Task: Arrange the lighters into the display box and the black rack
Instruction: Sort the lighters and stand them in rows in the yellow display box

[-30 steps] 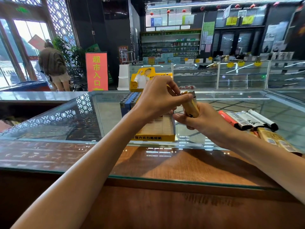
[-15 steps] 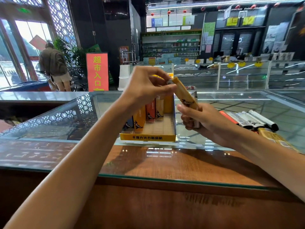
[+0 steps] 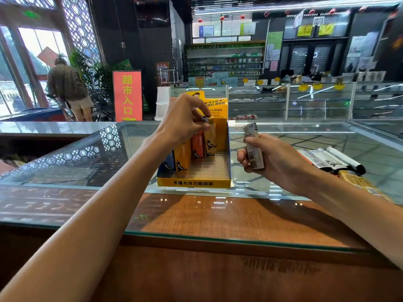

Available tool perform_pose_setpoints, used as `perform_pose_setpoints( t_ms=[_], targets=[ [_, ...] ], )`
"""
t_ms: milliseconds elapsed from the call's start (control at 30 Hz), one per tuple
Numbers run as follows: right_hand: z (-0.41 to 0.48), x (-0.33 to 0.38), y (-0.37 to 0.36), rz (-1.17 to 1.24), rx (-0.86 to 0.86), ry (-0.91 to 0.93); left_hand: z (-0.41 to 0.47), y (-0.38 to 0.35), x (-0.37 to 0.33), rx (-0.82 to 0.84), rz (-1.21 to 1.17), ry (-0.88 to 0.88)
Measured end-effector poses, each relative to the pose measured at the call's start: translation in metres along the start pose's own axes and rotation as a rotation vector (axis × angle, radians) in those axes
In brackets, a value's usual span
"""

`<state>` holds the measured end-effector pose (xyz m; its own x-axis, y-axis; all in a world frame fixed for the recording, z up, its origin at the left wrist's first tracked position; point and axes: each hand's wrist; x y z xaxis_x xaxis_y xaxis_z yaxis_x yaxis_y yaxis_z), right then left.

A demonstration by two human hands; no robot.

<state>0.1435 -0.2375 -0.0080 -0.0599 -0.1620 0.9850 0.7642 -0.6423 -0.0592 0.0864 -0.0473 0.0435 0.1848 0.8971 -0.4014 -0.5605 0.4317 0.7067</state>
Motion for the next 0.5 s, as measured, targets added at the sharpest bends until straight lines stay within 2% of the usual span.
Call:
perform_pose_setpoints(
  t_ms=[200, 500],
  targets=[
    [-0.002, 0.000, 0.003, -0.041, 0.038, 0.040, -0.003, -0.008, -0.001, -0.005, 0.152, -0.072],
    [-0.004, -0.001, 0.003, -0.041, 0.096, 0.058, 0.000, -0.012, 0.002, -0.016, 0.183, -0.102]
  ],
)
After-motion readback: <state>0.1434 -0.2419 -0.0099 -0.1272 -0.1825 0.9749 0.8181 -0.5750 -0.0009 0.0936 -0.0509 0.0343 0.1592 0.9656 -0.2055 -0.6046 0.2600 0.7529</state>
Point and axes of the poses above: each hand's wrist, its own z-axis towards the middle knuckle, its own y-axis out of the back of the hand, x = y × z, and after that the axes turned 6 degrees about x, right-handed
